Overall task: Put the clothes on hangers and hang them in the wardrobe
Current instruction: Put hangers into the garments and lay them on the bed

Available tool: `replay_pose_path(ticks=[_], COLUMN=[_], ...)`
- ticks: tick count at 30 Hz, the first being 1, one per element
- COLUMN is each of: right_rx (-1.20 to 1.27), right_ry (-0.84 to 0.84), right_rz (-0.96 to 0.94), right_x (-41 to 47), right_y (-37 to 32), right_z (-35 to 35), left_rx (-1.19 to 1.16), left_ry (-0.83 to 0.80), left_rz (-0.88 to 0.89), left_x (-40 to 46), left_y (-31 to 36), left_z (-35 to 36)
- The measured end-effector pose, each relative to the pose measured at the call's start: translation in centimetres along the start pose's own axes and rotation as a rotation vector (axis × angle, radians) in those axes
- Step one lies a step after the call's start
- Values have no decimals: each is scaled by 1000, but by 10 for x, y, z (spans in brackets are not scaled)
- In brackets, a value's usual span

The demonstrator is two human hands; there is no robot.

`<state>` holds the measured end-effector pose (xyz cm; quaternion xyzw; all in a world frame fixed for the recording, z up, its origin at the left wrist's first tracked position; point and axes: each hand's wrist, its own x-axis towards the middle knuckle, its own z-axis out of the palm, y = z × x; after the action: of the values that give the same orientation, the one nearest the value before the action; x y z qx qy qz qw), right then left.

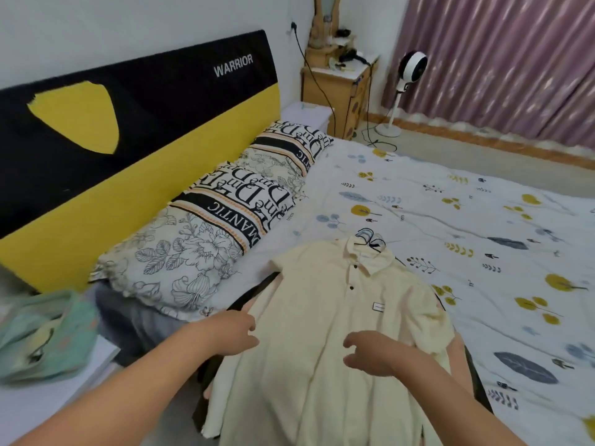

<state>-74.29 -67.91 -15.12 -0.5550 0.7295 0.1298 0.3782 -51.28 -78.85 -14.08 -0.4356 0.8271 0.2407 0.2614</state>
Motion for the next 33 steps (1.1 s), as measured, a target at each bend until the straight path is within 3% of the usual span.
replay_pose_path(ticks=[11, 17, 33], right_rx=[-299, -487, -825], right_ry=[43, 31, -57], right_rz=[-200, -386, -935], right_x=[-35, -41, -161], right_y=[-41, -87, -306], right_z=[-17, -8, 143], left_rx=[-149, -353, -804], left_ry=[178, 162, 297], left_rz=[-262, -481, -884], left_x=[-121, -198, -445], left_y=[-39, -41, -56], left_z=[40, 99, 274])
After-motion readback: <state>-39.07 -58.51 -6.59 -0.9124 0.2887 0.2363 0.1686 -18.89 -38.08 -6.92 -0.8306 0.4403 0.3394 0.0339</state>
